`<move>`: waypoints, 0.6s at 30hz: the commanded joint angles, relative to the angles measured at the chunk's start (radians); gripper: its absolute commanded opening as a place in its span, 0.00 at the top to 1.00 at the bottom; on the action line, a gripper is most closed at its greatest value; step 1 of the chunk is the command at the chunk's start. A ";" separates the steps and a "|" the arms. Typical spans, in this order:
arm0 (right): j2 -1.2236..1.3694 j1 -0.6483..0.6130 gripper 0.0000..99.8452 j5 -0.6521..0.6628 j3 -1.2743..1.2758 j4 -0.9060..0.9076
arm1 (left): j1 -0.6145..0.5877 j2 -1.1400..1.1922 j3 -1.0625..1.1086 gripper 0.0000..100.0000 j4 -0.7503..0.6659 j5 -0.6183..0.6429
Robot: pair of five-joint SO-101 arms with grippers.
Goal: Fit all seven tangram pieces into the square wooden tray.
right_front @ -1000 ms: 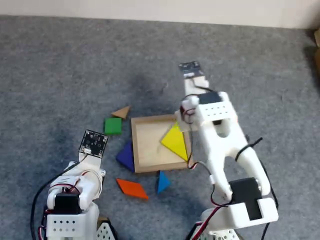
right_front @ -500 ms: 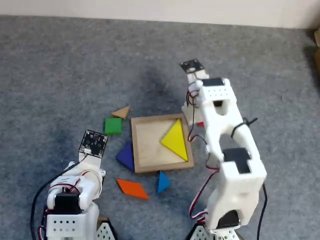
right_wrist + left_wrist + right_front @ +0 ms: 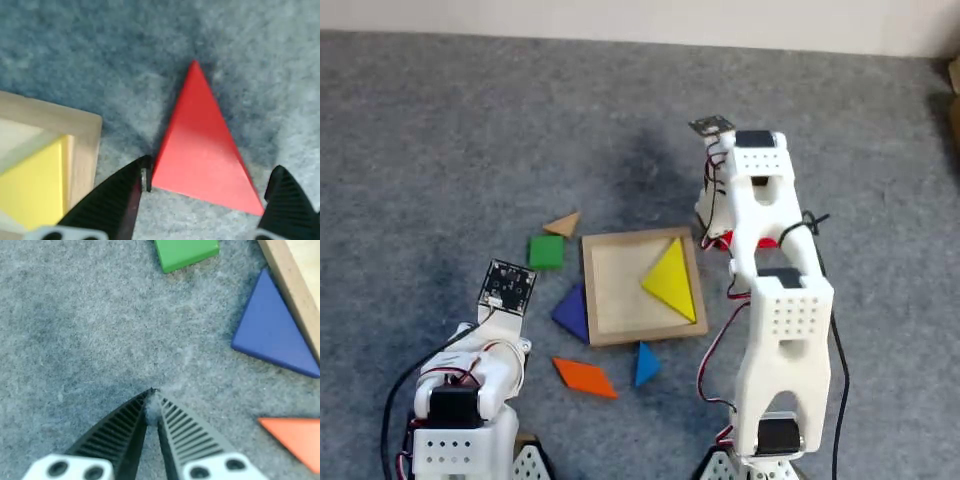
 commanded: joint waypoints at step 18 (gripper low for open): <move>0.071 0.012 0.65 0.138 -0.134 0.154 | -0.013 -0.012 0.019 1.00 0.003 0.011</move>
